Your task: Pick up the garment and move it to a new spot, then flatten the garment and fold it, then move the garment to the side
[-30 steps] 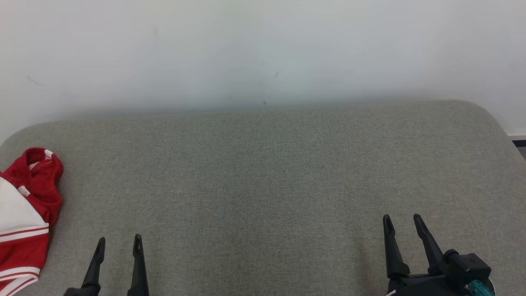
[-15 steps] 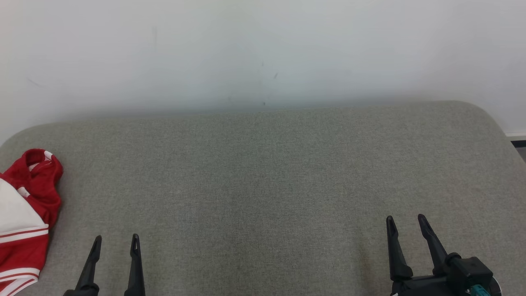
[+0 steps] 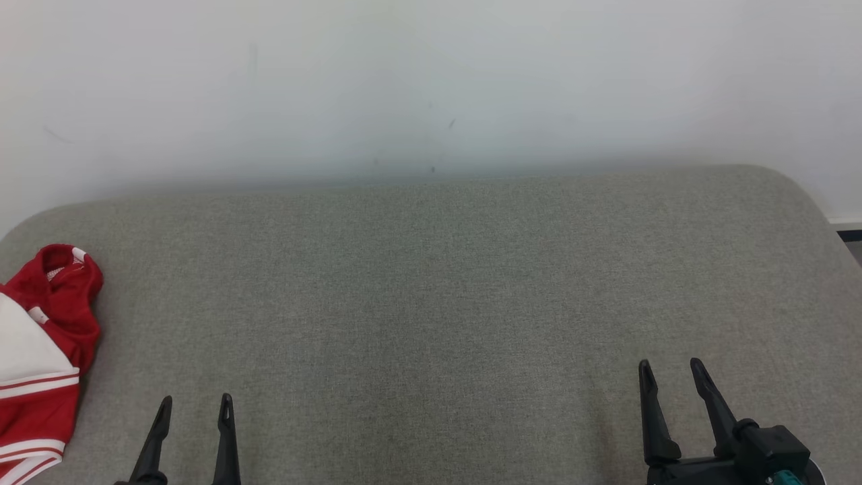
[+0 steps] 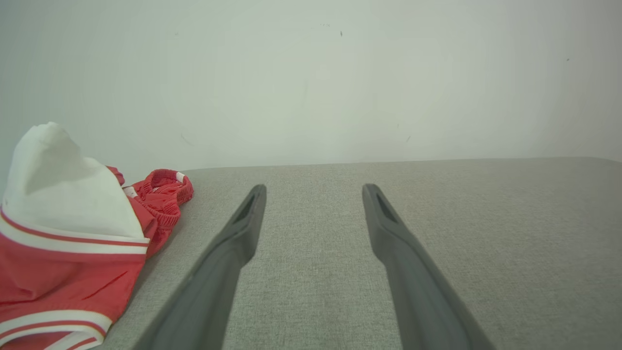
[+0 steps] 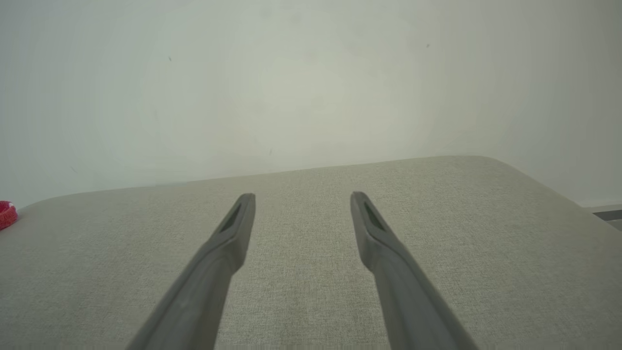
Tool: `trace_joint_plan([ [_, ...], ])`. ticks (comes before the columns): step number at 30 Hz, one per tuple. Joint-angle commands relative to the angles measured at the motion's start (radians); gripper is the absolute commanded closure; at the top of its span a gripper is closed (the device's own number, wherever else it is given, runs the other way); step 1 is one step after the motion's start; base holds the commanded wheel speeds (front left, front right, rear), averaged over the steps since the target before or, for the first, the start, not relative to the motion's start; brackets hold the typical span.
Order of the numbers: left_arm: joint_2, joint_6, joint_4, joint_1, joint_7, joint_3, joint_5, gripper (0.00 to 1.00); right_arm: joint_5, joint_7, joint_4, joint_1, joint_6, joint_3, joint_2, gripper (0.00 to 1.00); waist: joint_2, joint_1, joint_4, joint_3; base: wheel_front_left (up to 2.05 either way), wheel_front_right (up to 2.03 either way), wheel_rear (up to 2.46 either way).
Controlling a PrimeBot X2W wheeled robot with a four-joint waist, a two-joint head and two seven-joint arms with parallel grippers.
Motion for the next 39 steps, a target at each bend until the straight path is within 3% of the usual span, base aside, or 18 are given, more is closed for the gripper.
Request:
trace_joint_plan([
  [1,0.004,-0.001,0.003,0.010,-0.004,-0.002,-0.001,0.00,-0.004,-0.001,0.008,0.015,0.003,-0.001,-0.003,0.00,-0.0001,0.0000,-0.001,-0.002,0.00,0.00,0.00],
  [29,0.003,0.009,0.025,0.013,-0.004,-0.001,-0.032,0.00,-0.005,-0.001,0.034,0.015,0.004,0.001,-0.003,0.00,-0.0001,0.0000,0.008,-0.001,0.00,0.00,0.00],
  [39,0.003,0.012,0.026,0.002,-0.004,0.000,-0.028,0.00,0.003,-0.001,0.033,0.025,0.004,-0.006,-0.003,0.00,-0.0001,0.0000,0.059,0.002,0.00,0.00,0.00],
])
